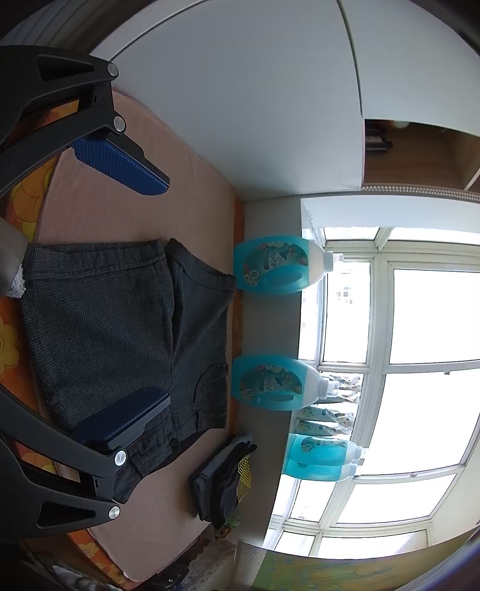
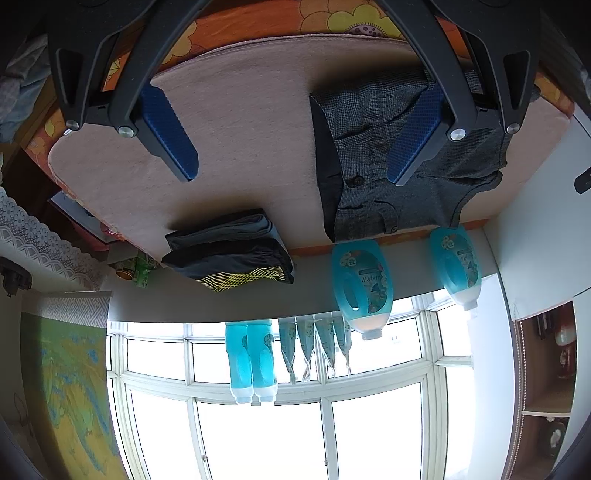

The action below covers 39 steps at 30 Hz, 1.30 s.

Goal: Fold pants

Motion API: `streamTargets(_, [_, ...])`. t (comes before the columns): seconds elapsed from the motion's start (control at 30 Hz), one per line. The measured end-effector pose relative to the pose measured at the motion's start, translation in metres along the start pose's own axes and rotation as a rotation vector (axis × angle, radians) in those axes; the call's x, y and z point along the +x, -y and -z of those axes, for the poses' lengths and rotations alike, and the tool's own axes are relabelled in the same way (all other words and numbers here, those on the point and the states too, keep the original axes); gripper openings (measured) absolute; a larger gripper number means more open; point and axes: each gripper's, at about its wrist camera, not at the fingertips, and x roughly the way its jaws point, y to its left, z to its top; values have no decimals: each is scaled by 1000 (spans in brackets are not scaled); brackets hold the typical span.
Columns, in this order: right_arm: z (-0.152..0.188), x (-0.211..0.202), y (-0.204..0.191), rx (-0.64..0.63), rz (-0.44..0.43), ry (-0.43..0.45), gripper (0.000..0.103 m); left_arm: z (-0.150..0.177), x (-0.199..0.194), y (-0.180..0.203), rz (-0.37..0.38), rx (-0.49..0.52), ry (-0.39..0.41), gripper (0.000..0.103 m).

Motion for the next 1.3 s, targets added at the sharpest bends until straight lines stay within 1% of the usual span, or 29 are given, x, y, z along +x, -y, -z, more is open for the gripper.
streamTargets(0.67, [4,2,-2,-5,1,0,103,2,6,0,8,12,-18,103])
streamTargets(0.83, [6,0,1,-5,-16,8,103,4,10,-1,5,17,-28,103])
streamTargets(1.03, [5,2,1,-16,-18,9,103,8,16,-10,-6,-5,-40,103])
streamTargets(1.17, [5,5,-1,-54,-34,1,103,10,21,-17,-21,-3,-51,103])
streamTargets(1.3, [4,9,-4,-102,-52,-14,103,16,27,-29,-15,-4,-82,103])
